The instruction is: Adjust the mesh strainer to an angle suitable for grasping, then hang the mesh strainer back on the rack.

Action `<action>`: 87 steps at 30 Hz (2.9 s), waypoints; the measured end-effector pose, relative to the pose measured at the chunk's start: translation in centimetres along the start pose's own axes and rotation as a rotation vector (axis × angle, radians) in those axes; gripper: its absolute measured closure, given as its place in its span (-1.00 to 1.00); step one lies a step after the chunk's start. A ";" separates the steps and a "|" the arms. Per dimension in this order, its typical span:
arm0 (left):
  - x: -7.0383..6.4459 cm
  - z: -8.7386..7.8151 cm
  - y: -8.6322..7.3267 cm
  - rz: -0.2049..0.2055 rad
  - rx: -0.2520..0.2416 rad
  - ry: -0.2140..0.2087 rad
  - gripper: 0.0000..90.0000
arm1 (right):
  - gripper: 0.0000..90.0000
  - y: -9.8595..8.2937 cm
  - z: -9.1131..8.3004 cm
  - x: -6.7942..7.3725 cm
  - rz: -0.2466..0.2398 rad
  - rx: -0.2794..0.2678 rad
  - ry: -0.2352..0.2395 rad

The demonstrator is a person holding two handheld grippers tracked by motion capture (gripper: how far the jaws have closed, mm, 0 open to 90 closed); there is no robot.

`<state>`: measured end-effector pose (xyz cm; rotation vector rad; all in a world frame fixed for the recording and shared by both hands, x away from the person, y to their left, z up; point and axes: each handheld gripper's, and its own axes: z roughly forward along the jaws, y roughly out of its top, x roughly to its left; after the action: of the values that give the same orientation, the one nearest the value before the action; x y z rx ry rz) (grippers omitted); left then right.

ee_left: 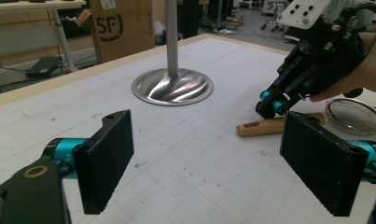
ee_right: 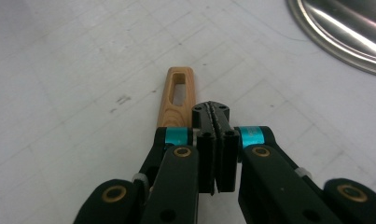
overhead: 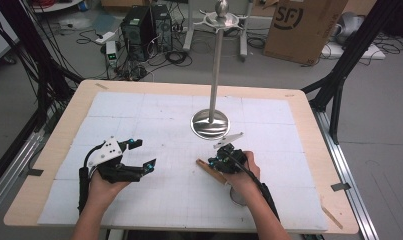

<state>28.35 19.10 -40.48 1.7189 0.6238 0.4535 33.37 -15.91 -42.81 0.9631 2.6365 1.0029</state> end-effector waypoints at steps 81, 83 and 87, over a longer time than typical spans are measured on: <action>0.1 -0.1 -0.5 0.014 0.056 0.014 -0.60 | -0.03 -3.6 -5.1 1.8 -0.065 0.013 -0.007; 0.0 -0.1 -0.5 0.014 0.054 0.013 -0.60 | 0.05 -3.5 -4.9 2.0 -0.066 0.036 -0.001; 0.0 -0.1 -0.5 0.015 0.057 0.014 -0.60 | 0.21 -3.5 -4.2 2.3 -0.077 0.085 0.014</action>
<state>28.26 19.24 -40.93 1.7763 0.6395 0.4619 28.27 -18.73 -41.66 0.8667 2.7247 0.8903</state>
